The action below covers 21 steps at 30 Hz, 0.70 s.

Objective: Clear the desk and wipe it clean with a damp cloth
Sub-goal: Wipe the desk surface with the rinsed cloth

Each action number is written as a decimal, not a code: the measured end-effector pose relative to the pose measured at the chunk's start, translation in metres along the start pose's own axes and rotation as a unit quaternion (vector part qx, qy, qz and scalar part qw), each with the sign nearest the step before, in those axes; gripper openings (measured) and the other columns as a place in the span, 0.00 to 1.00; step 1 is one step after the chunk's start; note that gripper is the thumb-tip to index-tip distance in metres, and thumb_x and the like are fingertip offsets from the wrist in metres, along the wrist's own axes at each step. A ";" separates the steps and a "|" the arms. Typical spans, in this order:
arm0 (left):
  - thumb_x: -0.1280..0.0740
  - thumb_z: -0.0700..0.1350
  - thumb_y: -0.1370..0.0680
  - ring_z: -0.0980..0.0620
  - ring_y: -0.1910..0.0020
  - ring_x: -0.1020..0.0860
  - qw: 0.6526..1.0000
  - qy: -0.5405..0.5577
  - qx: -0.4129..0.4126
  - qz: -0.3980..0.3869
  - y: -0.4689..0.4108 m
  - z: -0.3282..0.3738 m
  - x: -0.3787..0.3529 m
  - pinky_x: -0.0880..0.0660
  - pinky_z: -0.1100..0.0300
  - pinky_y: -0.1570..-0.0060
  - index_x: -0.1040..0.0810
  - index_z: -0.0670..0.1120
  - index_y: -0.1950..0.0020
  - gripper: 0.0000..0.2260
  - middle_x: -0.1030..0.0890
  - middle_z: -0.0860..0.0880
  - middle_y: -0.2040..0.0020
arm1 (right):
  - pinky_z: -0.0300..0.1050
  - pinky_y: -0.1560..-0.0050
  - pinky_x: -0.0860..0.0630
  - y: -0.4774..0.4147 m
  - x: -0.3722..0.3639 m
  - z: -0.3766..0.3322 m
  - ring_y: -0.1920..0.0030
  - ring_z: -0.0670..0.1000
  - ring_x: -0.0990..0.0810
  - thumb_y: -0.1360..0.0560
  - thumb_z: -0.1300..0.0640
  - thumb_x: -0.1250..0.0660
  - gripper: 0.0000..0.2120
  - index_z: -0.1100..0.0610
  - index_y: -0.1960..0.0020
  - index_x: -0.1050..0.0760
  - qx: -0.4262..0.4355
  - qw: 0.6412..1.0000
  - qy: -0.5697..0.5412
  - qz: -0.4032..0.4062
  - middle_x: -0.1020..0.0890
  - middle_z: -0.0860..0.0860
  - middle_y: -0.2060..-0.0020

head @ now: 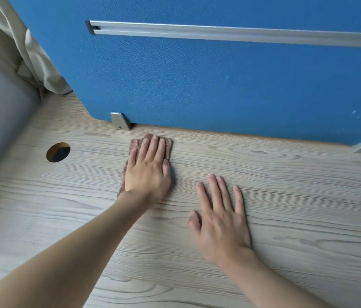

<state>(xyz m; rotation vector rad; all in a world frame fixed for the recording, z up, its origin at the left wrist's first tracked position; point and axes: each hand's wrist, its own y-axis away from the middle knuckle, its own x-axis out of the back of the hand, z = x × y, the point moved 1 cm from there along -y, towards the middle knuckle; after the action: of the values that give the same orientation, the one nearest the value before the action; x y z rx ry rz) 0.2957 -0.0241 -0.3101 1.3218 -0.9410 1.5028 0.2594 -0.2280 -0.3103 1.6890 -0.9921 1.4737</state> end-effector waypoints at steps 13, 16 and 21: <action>0.63 0.56 0.20 0.56 0.21 0.61 0.997 -0.005 -0.062 -0.040 0.052 -0.003 0.004 0.59 0.51 0.22 0.54 0.54 0.18 0.29 0.56 0.55 0.19 | 0.66 0.24 0.45 -0.001 0.001 -0.001 0.21 0.58 0.40 0.26 0.42 0.46 0.34 0.55 0.23 0.33 0.000 1.000 0.014 -0.003 0.36 0.60 0.23; 0.61 0.55 0.20 0.57 0.20 0.58 1.000 0.006 -0.028 -0.013 0.031 -0.022 0.003 0.56 0.52 0.22 0.50 0.54 0.18 0.29 0.52 0.55 0.18 | 0.66 0.24 0.46 -0.002 0.002 -0.001 0.21 0.58 0.41 0.25 0.42 0.47 0.34 0.55 0.23 0.33 0.001 1.000 0.014 -0.001 0.36 0.60 0.23; 0.59 0.55 0.20 0.54 0.20 0.58 0.999 -0.004 0.036 -0.009 0.040 -0.009 0.006 0.58 0.49 0.22 0.52 0.53 0.18 0.29 0.53 0.54 0.18 | 0.67 0.24 0.46 -0.002 0.000 0.000 0.21 0.58 0.41 0.25 0.42 0.47 0.34 0.56 0.23 0.33 -0.001 1.000 0.014 0.000 0.36 0.60 0.23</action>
<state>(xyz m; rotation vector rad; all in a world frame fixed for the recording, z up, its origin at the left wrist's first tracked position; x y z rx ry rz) 0.2544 -0.0270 -0.3045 1.3854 -0.8858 1.5298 0.2606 -0.2269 -0.3103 1.6624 -0.9768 1.4923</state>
